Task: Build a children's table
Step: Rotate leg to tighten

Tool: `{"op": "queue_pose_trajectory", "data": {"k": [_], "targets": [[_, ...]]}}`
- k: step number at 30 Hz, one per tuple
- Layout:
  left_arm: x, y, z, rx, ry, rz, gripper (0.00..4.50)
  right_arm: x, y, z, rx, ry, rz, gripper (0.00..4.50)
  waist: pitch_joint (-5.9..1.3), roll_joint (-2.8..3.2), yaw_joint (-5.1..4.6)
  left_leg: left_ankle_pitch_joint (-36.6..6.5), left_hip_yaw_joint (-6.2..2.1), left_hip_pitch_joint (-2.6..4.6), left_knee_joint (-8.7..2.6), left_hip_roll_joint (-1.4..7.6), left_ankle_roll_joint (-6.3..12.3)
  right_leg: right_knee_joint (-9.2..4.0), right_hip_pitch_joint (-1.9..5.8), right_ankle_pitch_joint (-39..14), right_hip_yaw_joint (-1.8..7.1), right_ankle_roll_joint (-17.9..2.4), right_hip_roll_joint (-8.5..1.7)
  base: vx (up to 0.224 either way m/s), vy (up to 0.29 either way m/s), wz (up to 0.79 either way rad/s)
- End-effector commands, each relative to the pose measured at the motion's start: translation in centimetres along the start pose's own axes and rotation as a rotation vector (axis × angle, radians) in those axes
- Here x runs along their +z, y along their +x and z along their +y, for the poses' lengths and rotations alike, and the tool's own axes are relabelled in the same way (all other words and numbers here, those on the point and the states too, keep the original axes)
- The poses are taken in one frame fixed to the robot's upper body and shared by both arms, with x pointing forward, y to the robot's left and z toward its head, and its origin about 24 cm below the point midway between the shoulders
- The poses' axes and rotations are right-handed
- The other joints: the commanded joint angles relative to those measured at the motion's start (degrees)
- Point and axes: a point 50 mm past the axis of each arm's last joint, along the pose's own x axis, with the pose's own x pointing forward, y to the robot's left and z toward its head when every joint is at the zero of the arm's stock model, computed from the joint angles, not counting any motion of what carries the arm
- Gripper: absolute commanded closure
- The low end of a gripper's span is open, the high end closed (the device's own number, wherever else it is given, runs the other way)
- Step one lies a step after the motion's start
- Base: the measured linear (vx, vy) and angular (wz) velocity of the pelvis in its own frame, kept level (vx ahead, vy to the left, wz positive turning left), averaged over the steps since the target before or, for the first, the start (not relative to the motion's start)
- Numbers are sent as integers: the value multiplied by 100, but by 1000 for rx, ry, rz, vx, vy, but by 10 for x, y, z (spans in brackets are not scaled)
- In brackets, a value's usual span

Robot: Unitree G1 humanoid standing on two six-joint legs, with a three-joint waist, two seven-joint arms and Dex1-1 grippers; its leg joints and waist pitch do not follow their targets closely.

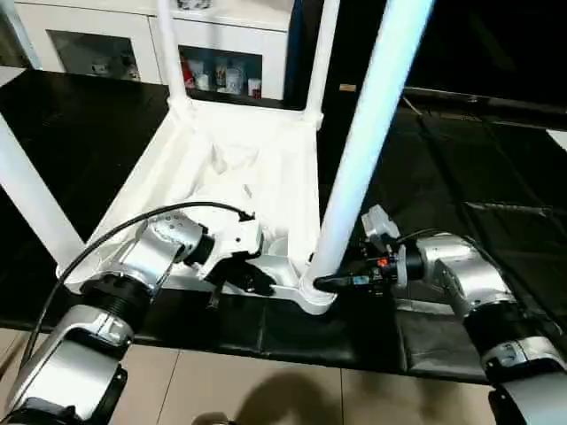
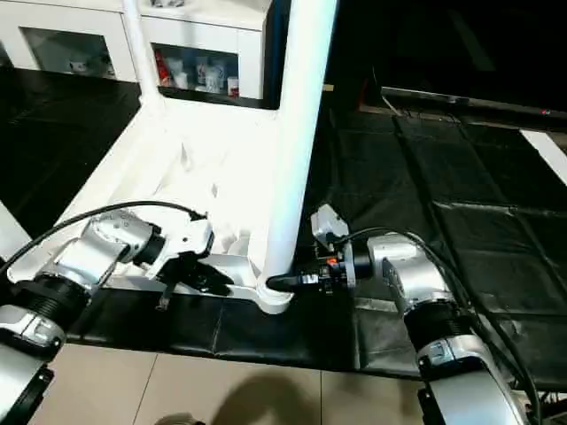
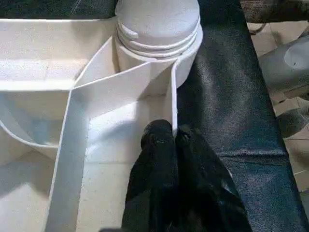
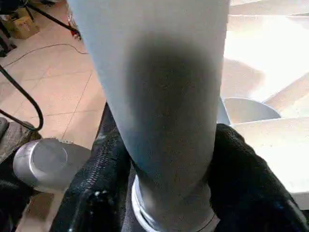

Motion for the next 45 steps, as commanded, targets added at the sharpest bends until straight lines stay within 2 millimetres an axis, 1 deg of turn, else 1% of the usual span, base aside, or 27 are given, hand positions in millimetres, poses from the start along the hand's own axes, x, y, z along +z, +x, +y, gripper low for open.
{"op": "queue_pose_trajectory", "data": {"k": [1, 3, 6, 7, 8, 9, 10, 11, 12, 13, 14, 16, 17, 18, 20, 23, 25, 26, 28, 29, 30, 34, 37, 40, 41, 43, 45], "targets": [[5, 6, 0, -50, 25, 16, 450, 0, 2, 1, 43, 10, -1, 244, -404, 15, -30, -676, -177, 73, -352, 463, 301, -385, 283, -1217, 440, -951, -695, 0, 0, 0], [5, 7, 2, -16, -5, -4, 450, -1, 2, 3, 40, 24, -20, 247, -405, 36, -25, -696, -178, 77, -351, 465, 283, -391, 283, -1256, 442, -947, -697, 0, 0, 0], [7, 10, 7, 58, -65, -36, 450, -3, 6, 5, -3, 36, -39, 248, -391, 40, -11, -775, -178, 102, -359, 476, 255, -420, 266, -1342, 443, -944, -694, 0, 0, 0], [9, 13, 9, 91, -90, -61, 450, -4, 8, 5, -46, 31, -36, 248, -395, 36, -9, -791, -172, 116, -360, 479, 242, -419, 262, -1360, 447, -938, -696, 0, 0, 0], [14, 19, 12, 146, -127, -99, 450, -7, 13, 4, -138, 36, -30, 248, -371, 56, -16, -950, -179, 152, -381, 493, 147, -455, 236, -1567, 451, -918, -699, 0, 0, 0], [17, 23, 13, 178, -153, -121, 450, -9, 17, 3, -195, 46, -26, 249, -363, 47, -27, -1001, -185, 157, -388, 497, 100, -462, 233, -1625, 456, -910, -706, 0, 0, 0], [21, 26, 15, 202, -171, -141, 450, -9, 20, 2, -234, 64, -35, 249, -353, 22, -70, -1110, -215, 135, -410, 481, 17, -473, 264, -1847, 445, -875, -721, 0, 0, 0], [23, 28, 15, 214, -181, -153, 450, -9, 22, 2, -254, 76, -41, 249, -350, 18, -96, -1190, -227, 120, -404, 447, -5, -521, 287, -2199, 432, -759, -742, 0, 0, 0], [27, 34, 18, 259, -218, -176, 450, -10, 29, 1, -326, 103, -50, 251, -348, 35, -114, -1162, -224, 118, -411, 449, -29, -530, 291, -2250, 444, -709, -734, 0, 0, 0], [30, 37, 20, 284, -240, -187, 450, -11, 32, 0, -367, 118, -54, 251, -344, 27, -133, -1160, -230, 119, -409, 446, -45, -541, 275, -2309, 439, -680, -731, 0, 0, 0], [37, 46, 25, 362, -263, -201, 450, -14, 42, -5, -508, 174, -49, 253, -334, 4, -224, -1181, -244, 89, -411, 421, -65, -579, 289, -2528, 430, -564, -729, 0, 0, 0], [40, 48, 26, 387, -268, -204, 450, -14, 44, -6, -543, 179, -44, 254, -344, 10, -267, -1180, -255, 77, -405, 402, -66, -602, 296, -2636, 401, -499, -728, 0, 0, 0], [46, 55, 29, 430, -296, -219, 450, -13, 50, -9, -603, 181, -45, 254, -354, 12, -300, -1133, -232, 88, -376, 368, 20, -643, 278, -2694, 409, -411, -720, 0, 0, 0], [47, 57, 30, 450, -306, -225, 450, -12, 52, -11, -629, 183, -45, 255, -343, 15, -314, -1135, -225, 107, -377, 372, 41, -649, 248, -2672, 414, -426, -707, 0, 0, 0], [56, 65, 35, 541, -350, -243, 450, -7, 62, -18, -746, 198, -45, 256, -362, 3, -346, -1066, -230, 90, -374, 359, 104, -631, 267, -2586, 394, -451, -686, 0, 0, 0], [61, 69, 37, 596, -361, -238, 450, -2, 69, -21, -807, 175, -28, 256, -356, 21, -371, -1061, -230, 99, -386, 381, 131, -617, 245, -2394, 408, -484, -667, 0, 0, 0], [62, 71, 36, 600, -358, -235, 450, 2, 72, -21, -807, 164, -33, 256, -375, 19, -363, -952, -228, 81, -388, 387, 172, -574, 265, -2071, 429, -544, -674, 0, 0, 0], [63, 71, 36, 604, -360, -235, 450, 4, 73, -20, -811, 169, -45, 222, -383, 4, -356, -870, -217, 89, -387, 397, 228, -536, 269, -1774, 446, -617, -675, 0, 0, 0], [63, 70, 36, 607, -360, -236, 450, 6, 73, -19, -808, 172, -50, 189, -388, 9, -352, -756, -209, 69, -383, 388, 281, -507, 285, -1533, 452, -691, -676, 0, 0, 0], [63, 69, 36, 605, -357, -234, 450, 5, 72, -19, -808, 167, -48, 189, -386, 8, -350, -737, -203, 65, -381, 382, 298, -504, 289, -1488, 451, -704, -670, 0, 0, 0], [60, 64, 36, 594, -334, -224, 450, 4, 67, -19, -811, 165, -54, 166, -383, -5, -342, -704, -201, 62, -382, 382, 331, -506, 299, -1492, 452, -699, -683, 0, 0, 0], [55, 60, 35, 576, -308, -196, 450, 4, 60, -20, -814, 149, -69, 140, -381, 10, -347, -726, -203, 71, -389, 396, 310, -506, 287, -1501, 454, -709, -678, 0, 0, 0], [49, 52, 32, 512, -267, -187, 450, 5, 47, -19, -777, 95, -109, 113, -365, -9, -350, -865, -202, 67, -393, 394, 304, -534, 289, -1654, 459, -646, -699, 0, 0, 0], [43, 48, 29, 473, -256, -169, 450, 6, 38, -19, -754, 93, -131, 96, -369, 7, -363, -847, -207, 72, -397, 411, 312, -521, 292, -1614, 459, -691, -688, 0, 0, 0], [36, 44, 25, 419, -240, -147, 450, 7, 28, -18, -708, 73, -128, 83, -368, 4, -360, -828, -210, 73, -397, 414, 311, -514, 292, -1564, 455, -718, -685, 0, 0, 0], [33, 41, 23, 381, -203, -140, 450, 8, 22, -17, -662, 53, -122, 63, -367, 2, -353, -836, -200, 70, -386, 405, 351, -510, 291, -1509, 462, -742, -688, 0, 0, 0], [27, 35, 20, 324, -182, -138, 450, 9, 13, -12, -551, 16, -102, 51, -375, -1, -336, -806, -194, 67, -381, 414, 376, -489, 303, -1425, 460, -779, -679, 0, 0, 0]]}}
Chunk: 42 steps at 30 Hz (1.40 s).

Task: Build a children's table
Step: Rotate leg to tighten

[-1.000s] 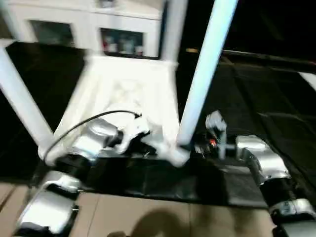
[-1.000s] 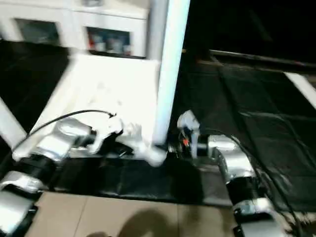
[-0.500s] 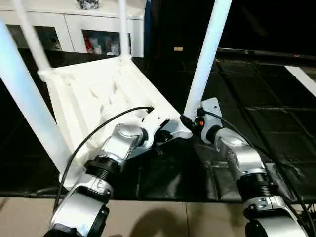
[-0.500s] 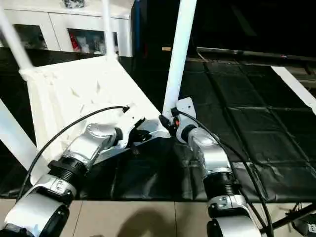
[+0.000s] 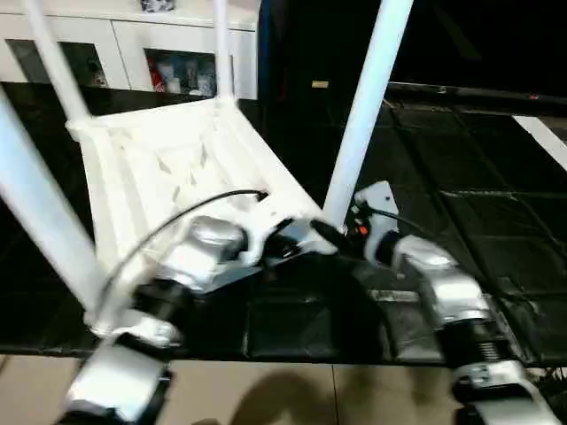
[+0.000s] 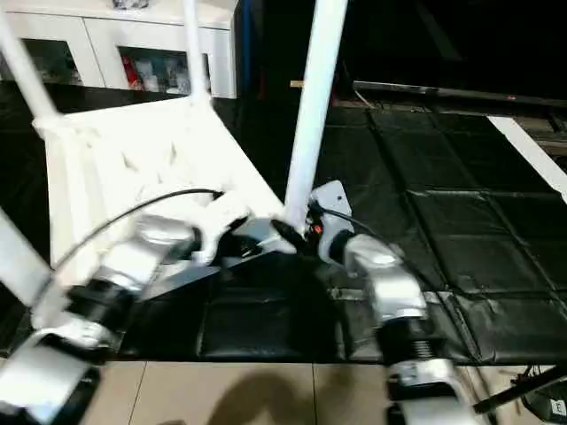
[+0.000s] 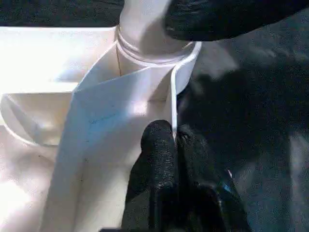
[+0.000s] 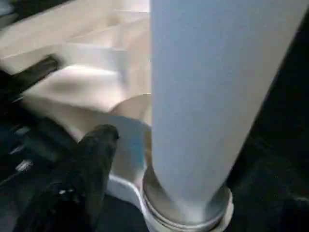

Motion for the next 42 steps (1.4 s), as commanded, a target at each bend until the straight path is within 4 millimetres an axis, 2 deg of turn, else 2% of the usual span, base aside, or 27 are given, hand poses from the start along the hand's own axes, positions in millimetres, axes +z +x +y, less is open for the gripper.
{"op": "queue_pose_trajectory", "data": {"k": [1, 3, 6, 8, 10, 12, 13, 15, 17, 23, 29, 34, 42], "targets": [[8, 0, -5, -95, 62, -39, 450, 4, -5, 8, 163, -32, -16, 39, -369, 2, 25, -800, -196, 57, -350, 425, 407, -464, 293, -1334, 463, -841, -687, 0, 0, 0], [8, -2, -5, -109, 67, -41, 450, 5, -8, 8, 205, -40, -11, 28, -367, 4, 62, -799, -183, 83, -347, 434, 420, -456, 271, -1254, 466, -903, -684, 0, 0, 0], [7, -11, -7, -226, 128, -29, 450, 2, -18, 7, 340, -94, 51, 7, -372, 8, 131, -754, -184, 54, -344, 442, 411, -438, 299, -1248, 449, -898, -680, 0, 0, 0], [6, -14, -7, -268, 151, -10, 450, 1, -21, 4, 368, -111, 72, 7, -377, 11, 165, -759, -179, 78, -340, 458, 393, -424, 270, -1194, 454, -935, -693, 0, 0, 0], [4, -22, -8, -344, 194, 19, 450, 3, -25, -2, 401, -131, 84, 7, -379, 9, 194, -736, -174, 63, -335, 453, 376, -419, 281, -1219, 450, -954, -698, 0, 0, 0], [4, -24, -8, -360, 208, 24, 450, 5, -26, -3, 429, -124, 81, 7, -382, 16, 217, -740, -171, 61, -333, 452, 359, -417, 286, -1256, 446, -971, -693, 0, 0, 0], [4, -25, -8, -367, 213, 27, 450, 5, -27, -4, 442, -118, 79, 7, -378, 26, 239, -750, -168, 85, -335, 468, 341, -416, 262, -1245, 449, -977, -682, 0, 0, 0], [4, -27, -8, -392, 226, 37, 450, 7, -29, -3, 491, -98, 75, 7, -388, 14, 271, -732, -166, 76, -331, 471, 366, -399, 277, -1187, 451, -981, -689, 0, 0, 0], [4, -29, -8, -411, 232, 42, 450, 7, -30, -3, 513, -85, 76, 35, -390, 12, 299, -697, -169, 77, -330, 480, 371, -387, 266, -1160, 449, -991, -693, 0, 0, 0], [2, -28, -14, -471, 268, 58, 450, 2, -27, -4, 550, -72, 107, 77, -392, -14, 299, -705, -171, 49, -324, 463, 322, -388, 283, -1273, 439, -983, -705, 0, 0, 0], [1, -29, -14, -493, 282, 67, 450, -1, -27, -4, 594, -62, 125, 120, -400, -8, 300, -661, -172, 48, -318, 463, 337, -391, 282, -1339, 435, -929, -698, 0, 0, 0], [1, -29, -14, -496, 287, 72, 450, -2, -27, -3, 608, -56, 128, 160, -409, -1, 301, -615, -172, 48, -312, 468, 360, -368, 282, -1147, 433, -996, -691, 0, 0, 0], [-2, -27, -10, -438, 255, 97, 450, -4, -26, 3, 641, -28, 93, 219, -399, -8, 302, -660, -174, 49, -319, 469, 337, -384, 282, -1293, 433, -954, -689, 0, 0, 0]]}}
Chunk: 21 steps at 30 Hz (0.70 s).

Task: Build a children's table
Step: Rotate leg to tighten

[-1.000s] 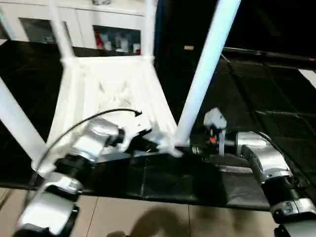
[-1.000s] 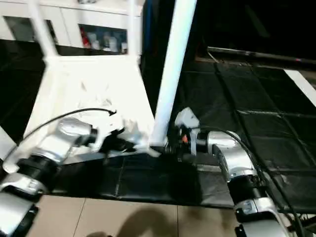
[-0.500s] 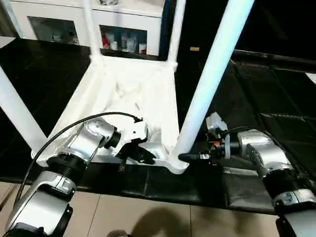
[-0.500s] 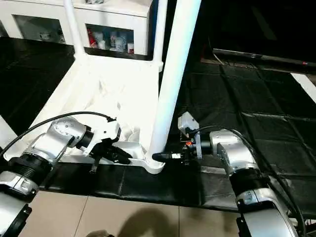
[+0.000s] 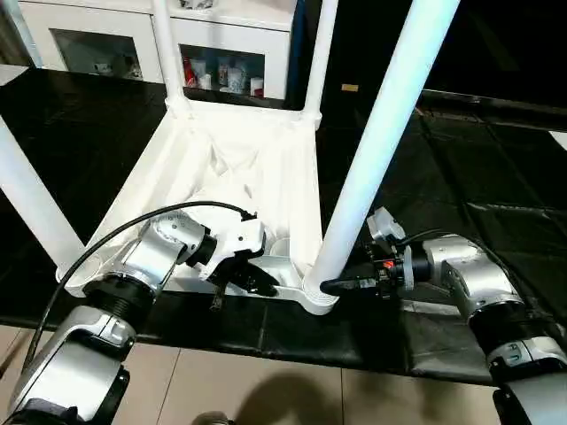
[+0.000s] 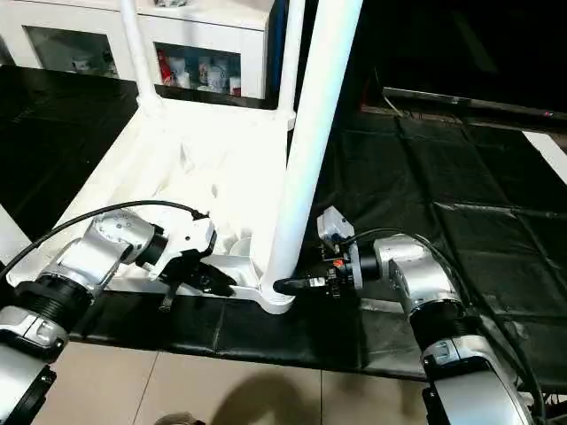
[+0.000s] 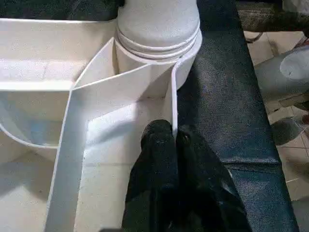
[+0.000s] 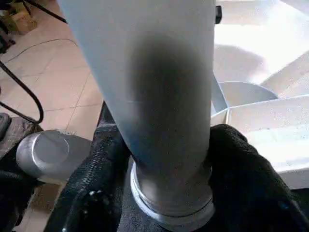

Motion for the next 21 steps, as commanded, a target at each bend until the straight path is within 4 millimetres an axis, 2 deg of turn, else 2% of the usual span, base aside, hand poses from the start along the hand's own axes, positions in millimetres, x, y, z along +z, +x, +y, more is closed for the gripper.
{"op": "queue_pose_trajectory", "data": {"k": [1, 5, 7, 8, 10, 11, 12, 13, 14, 16, 17, 19, 20, 21], "targets": [[10, 6, 3, -24, 30, 12, 450, 4, -1, 1, 9, -2, -34, 225, -404, 4, -38, -657, -176, 85, -352, 461, 330, -394, 282, -1304, 437, -934, -684, 0, 0, 0], [15, 14, 10, 81, -52, -53, 450, 2, 10, 7, -57, 18, -91, 241, -396, 25, -8, -705, -167, 129, -357, 482, 300, -407, 249, -1323, 450, -931, -688, 0, 0, 0], [19, 19, 12, 120, -80, -84, 450, -1, 17, 6, -118, 43, -99, 246, -387, 10, -24, -808, -184, 110, -371, 469, 231, -432, 270, -1520, 435, -890, -701, 0, 0, 0], [23, 25, 15, 157, -107, -109, 450, -3, 24, 5, -173, 63, -114, 247, -380, 16, -64, -925, -200, 110, -376, 452, 151, -468, 277, -1798, 436, -818, -724, 0, 0, 0], [26, 29, 16, 181, -130, -124, 450, -4, 29, 5, -208, 74, -128, 248, -367, 5, -95, -980, -205, 105, -382, 444, 117, -494, 274, -1956, 435, -769, -724, 0, 0, 0], [29, 35, 19, 223, -162, -138, 450, -4, 36, 3, -269, 95, -145, 249, -352, -8, -124, -1065, -206, 116, -385, 427, 88, -537, 270, -2207, 430, -698, -733, 0, 0, 0], [33, 40, 22, 265, -188, -154, 450, -3, 43, 2, -315, 105, -145, 250, -351, -19, -193, -1067, -219, 98, -387, 405, 70, -564, 287, -2419, 419, -596, -726, 0, 0, 0], [33, 40, 22, 265, -188, -154, 450, -3, 43, 2, -315, 105, -145, 250, -351, -19, -193, -1067, -219, 98, -387, 405, 70, -564, 287, -2419, 419, -596, -726, 0, 0, 0], [40, 48, 27, 340, -229, -175, 450, -3, 54, -2, -410, 123, -139, 251, -347, -4, -265, -1056, -226, 99, -392, 408, 62, -572, 271, -2406, 414, -577, -700, 0, 0, 0], [44, 54, 29, 374, -255, -189, 450, -2, 61, -7, -497, 143, -131, 252, -349, -12, -312, -1140, -238, 125, -386, 390, 46, -599, 258, -2502, 401, -578, -712, 0, 0, 0], [48, 59, 32, 422, -292, -208, 450, -1, 67, -12, -598, 161, -110, 252, -348, -18, -337, -1123, -228, 102, -381, 375, 65, -605, 273, -2523, 402, -567, -708, 0, 0, 0], [53, 65, 36, 486, -327, -226, 450, 1, 75, -16, -682, 197, -87, 252, -350, -32, -384, -1060, -243, 60, -387, 360, 74, -599, 294, -2571, 389, -502, -688, 0, 0, 0], [55, 67, 37, 499, -332, -227, 450, 2, 77, -17, -694, 209, -89, 252, -359, -36, -386, -1031, -234, 103, -375, 355, 100, -612, 265, -2522, 404, -488, -689, 0, 0, 0], [56, 68, 37, 507, -335, -227, 450, 3, 79, -17, -701, 213, -90, 252, -360, -31, -384, -1008, -229, 104, -374, 354, 140, -606, 267, -2445, 415, -508, -695, 0, 0, 0]]}}
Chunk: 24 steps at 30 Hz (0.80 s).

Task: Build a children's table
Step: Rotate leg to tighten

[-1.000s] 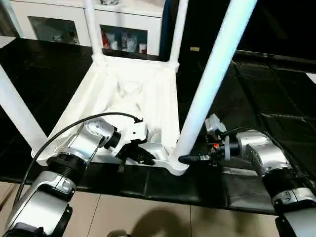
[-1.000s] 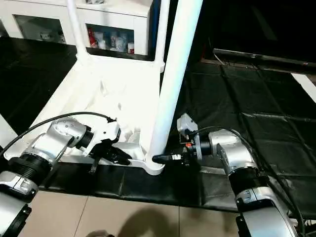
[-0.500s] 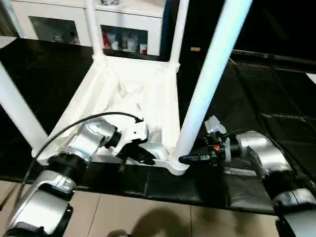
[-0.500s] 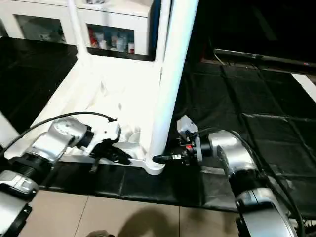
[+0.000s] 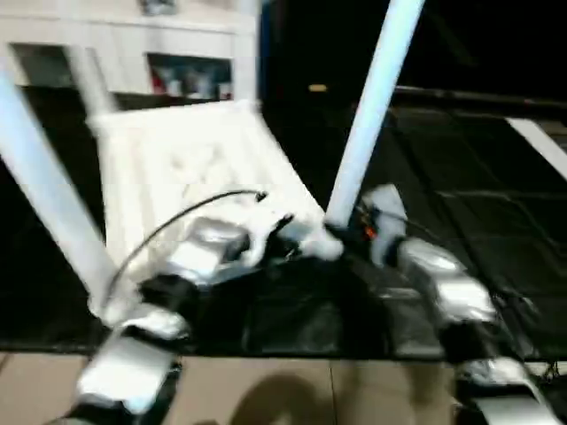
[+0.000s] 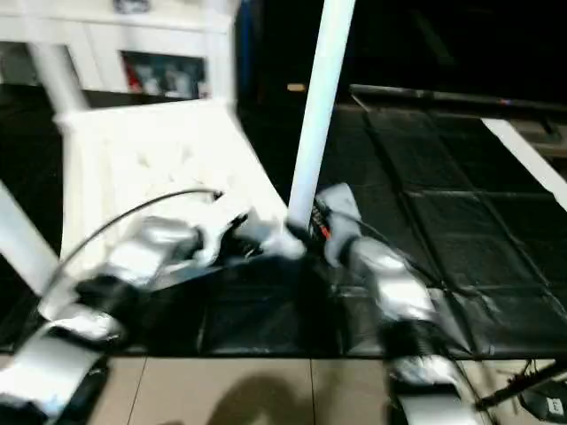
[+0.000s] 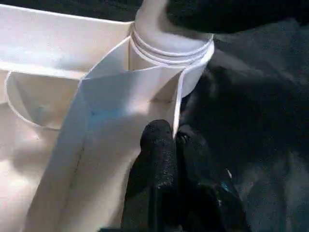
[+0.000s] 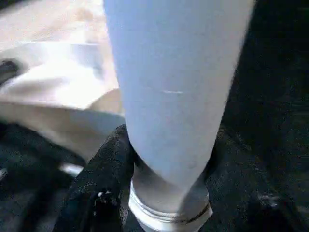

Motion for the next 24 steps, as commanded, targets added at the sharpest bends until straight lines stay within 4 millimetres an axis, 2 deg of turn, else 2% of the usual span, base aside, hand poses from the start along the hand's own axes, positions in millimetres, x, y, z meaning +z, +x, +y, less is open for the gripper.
{"op": "queue_pose_trajectory", "data": {"k": [1, 3, 4, 5, 10, 11, 13, 17, 19, 22, 24], "targets": [[29, 19, -20, -35, 15, -102, 450, -12, 23, 47, 173, 31, 69, 252, -359, -31, 35, -930, -218, 35, -379, 363, 209, -579, 242, -2209, 428, -583, -690, 0, 0, 0], [30, 20, -22, -29, 20, -106, 450, -11, 24, 50, 180, 13, 66, 252, -368, -18, 37, -848, -211, 26, -382, 375, 276, -543, 248, -1855, 437, -661, -680, 0, 0, 0], [31, 20, -22, -34, 25, -111, 450, -10, 23, 50, 191, 8, 61, 200, -366, -33, 35, -814, -204, 31, -382, 377, 313, -520, 246, -1693, 441, -720, -670, 0, 0, 0], [31, 20, -23, -38, 28, -112, 450, -9, 22, 50, 193, 4, 55, 200, -367, -35, 40, -789, -200, 21, -379, 372, 335, -513, 264, -1630, 444, -753, -684, 0, 0, 0], [27, 13, -17, -33, 62, -109, 450, -6, 15, 43, 186, -27, 7, 147, -356, -34, 42, -837, -200, 30, -390, 384, 333, -533, 255, -1767, 441, -725, -683, 0, 0, 0], [25, 9, -14, -47, 83, -110, 450, -6, 11, 39, 201, -48, -2, 147, -359, -53, 50, -853, -200, 30, -391, 391, 323, -535, 254, -1762, 445, -716, -697, 0, 0, 0], [24, 7, -13, -56, 92, -107, 450, -5, 10, 37, 211, -50, -12, 133, -360, -39, 56, -811, -199, 29, -394, 392, 340, -517, 259, -1670, 450, -734, -693, 0, 0, 0], [15, -8, -5, -131, 157, -80, 450, 0, -6, 23, 317, -132, -26, 86, -361, -47, 69, -759, -195, 4, -381, 378, 448, -513, 282, -1599, 448, -723, -692, 0, 0, 0], [11, -12, -4, -167, 188, -70, 450, -1, -13, 20, 381, -164, -12, 73, -359, -24, 67, -766, -191, 13, -381, 390, 458, -507, 274, -1539, 450, -754, -680, 0, 0, 0], [6, -21, -2, -242, 233, -59, 450, 0, -25, 14, 482, -175, 2, 73, -361, -15, 96, -804, -193, 22, -384, 402, 474, -497, 280, -1452, 452, -813, -684, 0, 0, 0], [4, -28, -2, -292, 261, -56, 450, -1, -30, 9, 519, -191, 17, 73, -359, 12, 112, -854, -191, 26, -391, 426, 446, -486, 274, -1437, 451, -859, -681, 0, 0, 0]]}}
